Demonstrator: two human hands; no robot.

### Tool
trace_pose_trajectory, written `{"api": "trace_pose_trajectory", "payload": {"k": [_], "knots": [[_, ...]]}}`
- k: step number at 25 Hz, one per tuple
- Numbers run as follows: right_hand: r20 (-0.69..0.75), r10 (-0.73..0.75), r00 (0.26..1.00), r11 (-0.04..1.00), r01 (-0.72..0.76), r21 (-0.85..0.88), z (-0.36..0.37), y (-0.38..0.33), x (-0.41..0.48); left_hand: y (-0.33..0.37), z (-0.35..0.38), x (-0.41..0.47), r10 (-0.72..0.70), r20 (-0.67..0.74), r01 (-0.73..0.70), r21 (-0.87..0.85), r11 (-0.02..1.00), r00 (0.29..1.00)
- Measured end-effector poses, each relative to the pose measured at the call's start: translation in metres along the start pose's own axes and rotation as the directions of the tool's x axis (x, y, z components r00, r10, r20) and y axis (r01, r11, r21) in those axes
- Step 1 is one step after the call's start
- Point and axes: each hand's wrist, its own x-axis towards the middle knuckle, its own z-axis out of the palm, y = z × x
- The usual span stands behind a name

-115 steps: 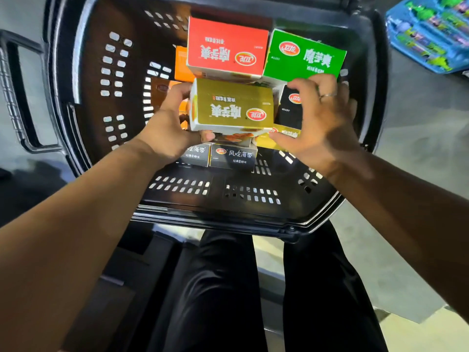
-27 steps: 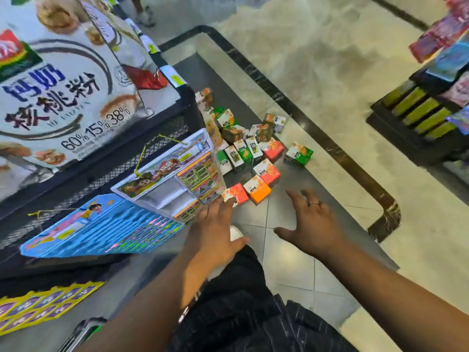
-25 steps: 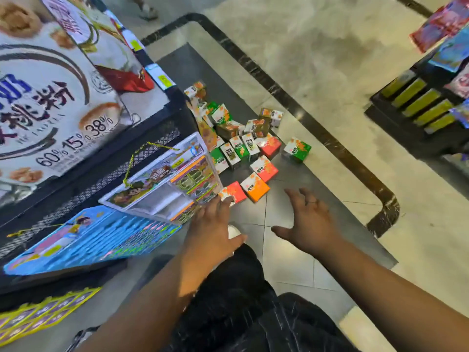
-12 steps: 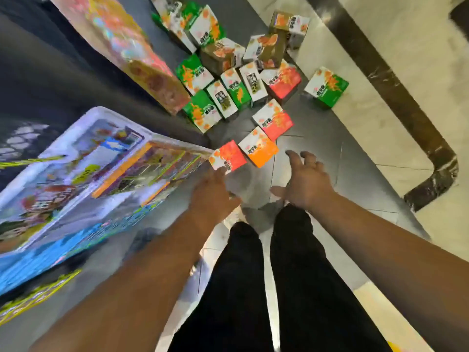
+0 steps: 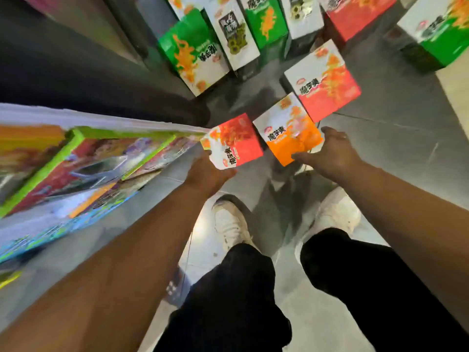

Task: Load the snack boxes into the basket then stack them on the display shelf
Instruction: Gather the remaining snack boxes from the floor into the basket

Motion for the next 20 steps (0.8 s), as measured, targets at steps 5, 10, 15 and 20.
{"api": "trace_pose_trajectory", "payload": {"k": [5, 10, 15, 20], "knots": [[-0.128, 0.042, 0.991, 0.999, -0.039, 0.025, 0.046, 0.006, 0.063, -0.037, 0.018, 0.067, -0.237, -0.031, 0.232, -0.117, 0.966, 0.971], [-0.272, 0.101, 0.957, 0.979, -0.046, 0.199, 0.062, 0.016, 0.081, -0.038, 0.032, 0.09, -0.23, 0.051, 0.225, -0.487, 0.844, 0.972], [-0.104, 0.12, 0.987, 0.938, -0.079, 0.337, 0.073, 0.032, 0.073, -0.046, 0.031, 0.087, -0.171, 0.088, 0.191, -0.538, 0.821, 0.981], [0.083, 0.17, 0.982, 0.825, -0.188, 0.534, 0.073, 0.063, 0.041, -0.054, 0.031, 0.062, -0.203, 0.162, 0.259, -0.522, 0.813, 0.966]]}}
